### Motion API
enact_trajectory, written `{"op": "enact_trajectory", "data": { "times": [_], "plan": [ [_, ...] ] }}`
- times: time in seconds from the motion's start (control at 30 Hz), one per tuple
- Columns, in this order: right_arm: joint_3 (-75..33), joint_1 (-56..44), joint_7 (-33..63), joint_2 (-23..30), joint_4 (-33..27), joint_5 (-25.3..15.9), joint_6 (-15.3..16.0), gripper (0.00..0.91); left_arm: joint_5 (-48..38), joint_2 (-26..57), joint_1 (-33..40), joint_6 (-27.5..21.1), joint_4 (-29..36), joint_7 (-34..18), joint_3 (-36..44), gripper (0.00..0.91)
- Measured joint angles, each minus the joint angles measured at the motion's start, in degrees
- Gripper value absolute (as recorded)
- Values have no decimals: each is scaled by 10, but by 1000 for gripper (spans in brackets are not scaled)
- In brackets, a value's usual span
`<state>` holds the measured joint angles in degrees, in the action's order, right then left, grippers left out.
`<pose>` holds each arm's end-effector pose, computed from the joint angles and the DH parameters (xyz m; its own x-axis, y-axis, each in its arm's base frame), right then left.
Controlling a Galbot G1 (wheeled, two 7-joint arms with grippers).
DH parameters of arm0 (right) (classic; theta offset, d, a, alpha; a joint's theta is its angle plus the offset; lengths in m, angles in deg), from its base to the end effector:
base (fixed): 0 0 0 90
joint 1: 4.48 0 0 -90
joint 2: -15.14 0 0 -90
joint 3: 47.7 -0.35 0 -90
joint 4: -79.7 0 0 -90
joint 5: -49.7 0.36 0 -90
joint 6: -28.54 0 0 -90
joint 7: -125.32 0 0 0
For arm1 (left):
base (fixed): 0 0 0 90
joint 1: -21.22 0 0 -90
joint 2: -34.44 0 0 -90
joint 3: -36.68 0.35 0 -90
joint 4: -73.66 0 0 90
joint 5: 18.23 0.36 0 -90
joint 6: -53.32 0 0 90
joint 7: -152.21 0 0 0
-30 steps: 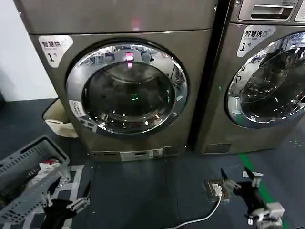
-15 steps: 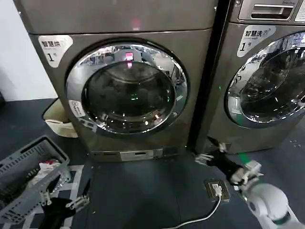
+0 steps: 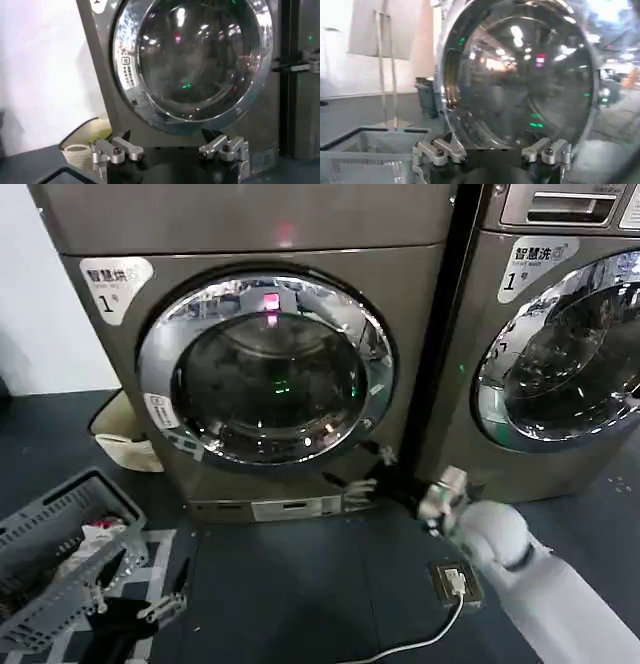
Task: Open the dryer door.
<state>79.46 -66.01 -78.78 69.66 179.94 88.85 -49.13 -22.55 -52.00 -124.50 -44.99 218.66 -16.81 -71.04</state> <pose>0.4184 0.0083 -0.1793 -0.5062 -0.8606 0.0553 -0.8611 0.5009 -0.0870 0.0686 0.0661 -0.1913 -0.9858 0.0347 0.1643 0.0652 0.9808 0.1839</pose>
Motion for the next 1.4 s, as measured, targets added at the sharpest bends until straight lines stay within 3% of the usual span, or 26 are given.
{"op": "enact_trajectory", "data": {
  "times": [0.3,0.67,1.0,1.4],
  "plan": [
    [98,112,-35,56,-82,25,-20,907,3,-6,1,-2,5,0,1,907],
    [172,211,-43,143,-178,35,-22,907,3,-9,1,-7,12,0,-1,907],
    [208,257,-38,218,-252,37,-23,907,3,-11,1,-7,14,0,-2,907],
    [237,281,-30,257,-299,42,-29,907,2,-12,2,-10,19,0,-2,907]
  ]
}}
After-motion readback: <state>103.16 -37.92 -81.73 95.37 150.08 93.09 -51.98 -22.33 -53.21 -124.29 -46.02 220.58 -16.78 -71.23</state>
